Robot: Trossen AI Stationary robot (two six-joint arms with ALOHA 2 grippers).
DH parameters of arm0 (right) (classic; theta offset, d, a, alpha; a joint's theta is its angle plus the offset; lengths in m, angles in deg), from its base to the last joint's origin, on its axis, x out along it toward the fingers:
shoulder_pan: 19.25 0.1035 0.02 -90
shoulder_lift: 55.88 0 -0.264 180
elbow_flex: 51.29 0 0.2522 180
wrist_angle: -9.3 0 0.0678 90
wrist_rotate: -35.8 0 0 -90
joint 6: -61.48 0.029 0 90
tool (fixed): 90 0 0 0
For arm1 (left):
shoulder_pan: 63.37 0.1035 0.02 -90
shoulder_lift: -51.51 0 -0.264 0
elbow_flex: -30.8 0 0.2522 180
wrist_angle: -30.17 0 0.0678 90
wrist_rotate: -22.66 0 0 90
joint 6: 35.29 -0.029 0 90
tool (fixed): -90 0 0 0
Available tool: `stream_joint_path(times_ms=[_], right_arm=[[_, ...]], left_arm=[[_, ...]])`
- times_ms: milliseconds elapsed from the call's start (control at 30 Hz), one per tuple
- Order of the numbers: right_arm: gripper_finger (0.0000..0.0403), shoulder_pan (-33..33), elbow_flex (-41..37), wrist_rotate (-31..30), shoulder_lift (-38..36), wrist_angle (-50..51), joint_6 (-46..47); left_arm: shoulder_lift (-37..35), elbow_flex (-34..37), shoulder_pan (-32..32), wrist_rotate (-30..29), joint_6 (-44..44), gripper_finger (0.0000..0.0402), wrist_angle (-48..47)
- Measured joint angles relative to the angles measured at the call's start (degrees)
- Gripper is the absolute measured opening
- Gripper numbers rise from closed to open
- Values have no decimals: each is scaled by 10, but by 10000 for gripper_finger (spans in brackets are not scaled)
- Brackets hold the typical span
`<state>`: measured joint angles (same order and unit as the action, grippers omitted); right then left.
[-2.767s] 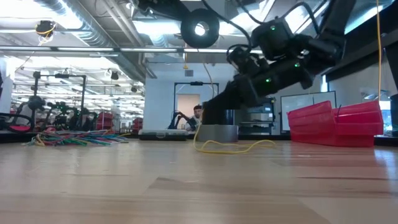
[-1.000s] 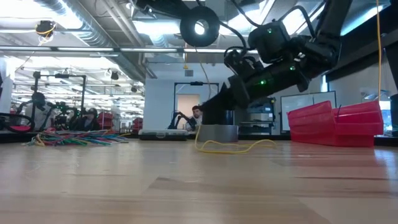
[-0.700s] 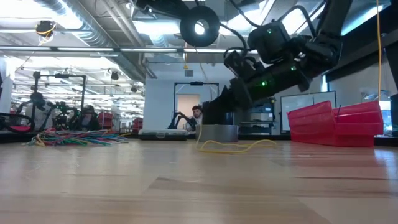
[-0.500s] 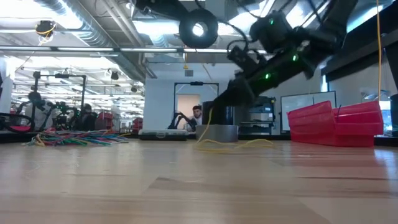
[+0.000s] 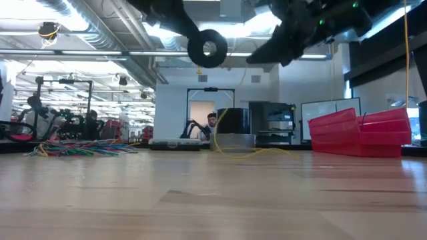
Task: Coil cords
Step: Coil the yellow wire into the black spool
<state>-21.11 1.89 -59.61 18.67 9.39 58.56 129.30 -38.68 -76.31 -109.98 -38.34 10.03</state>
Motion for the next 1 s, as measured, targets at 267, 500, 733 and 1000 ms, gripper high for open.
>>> stream_joint_path(times_ms=[267, 500, 733, 1000], right_arm=[[6, 31, 0, 6, 2, -32, 66], [8, 30, 0, 10, 4, -59, 116], [8, 45, 0, 41, 44, -166, 136], [8, 65, 1, -11, 101, -313, 117]], left_arm=[[36, 0, 37, 42, -43, 0, 37], [45, 0, 45, 80, -75, 0, 59], [48, 0, 45, 84, -52, 0, 78], [74, 0, 47, 85, -51, 0, 121]])
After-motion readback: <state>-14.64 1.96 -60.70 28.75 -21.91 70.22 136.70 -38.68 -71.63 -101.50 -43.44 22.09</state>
